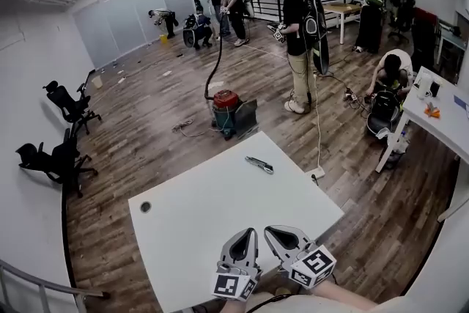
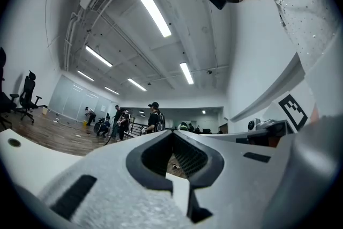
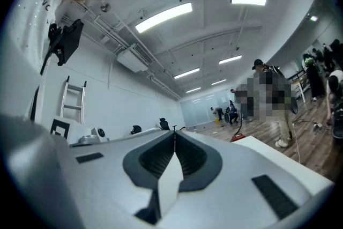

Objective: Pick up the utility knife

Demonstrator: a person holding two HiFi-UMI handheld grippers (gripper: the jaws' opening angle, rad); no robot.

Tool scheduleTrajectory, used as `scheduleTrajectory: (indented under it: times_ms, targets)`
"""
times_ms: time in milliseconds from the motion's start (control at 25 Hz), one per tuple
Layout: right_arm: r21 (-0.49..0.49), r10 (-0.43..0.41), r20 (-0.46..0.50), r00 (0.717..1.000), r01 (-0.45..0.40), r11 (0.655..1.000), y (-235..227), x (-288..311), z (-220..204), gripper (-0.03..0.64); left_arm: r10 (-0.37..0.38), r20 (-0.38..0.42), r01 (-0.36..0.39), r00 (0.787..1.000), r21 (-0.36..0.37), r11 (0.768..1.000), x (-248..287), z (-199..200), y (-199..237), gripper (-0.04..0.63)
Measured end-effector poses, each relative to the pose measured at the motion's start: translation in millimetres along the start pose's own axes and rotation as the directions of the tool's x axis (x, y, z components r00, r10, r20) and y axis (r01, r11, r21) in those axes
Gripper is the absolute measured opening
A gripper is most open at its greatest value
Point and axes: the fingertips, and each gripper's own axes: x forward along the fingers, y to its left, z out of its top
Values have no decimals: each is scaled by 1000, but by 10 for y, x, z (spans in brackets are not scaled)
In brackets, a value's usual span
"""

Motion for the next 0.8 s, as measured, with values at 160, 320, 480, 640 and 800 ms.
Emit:
scheduleTrajectory:
  times_ms: [160, 320, 480, 640, 800]
  targets:
    - [15, 20, -7, 1000, -20, 1000, -53, 55, -40, 8, 12, -13, -12, 1000, 5, 1000, 52, -66, -21, 8]
    - [35, 17, -5, 1000, -17, 999, -158, 88, -67, 8, 33, -27, -32, 999, 12, 999, 93, -122, 43, 8]
    - [53, 14, -17, 1000, -13, 999, -218, 118, -126, 8, 55, -32, -55, 998, 14, 998, 122, -149, 163, 8]
    - [48, 12, -23, 1000, -11, 999, -317, 195, -137, 8, 47, -34, -47, 998, 5, 999, 241, -181, 233, 8]
    - [43, 14, -28, 1000, -13, 999, -430, 317, -134, 8, 25, -27, -25, 999, -2, 1000, 410, -197, 268, 8]
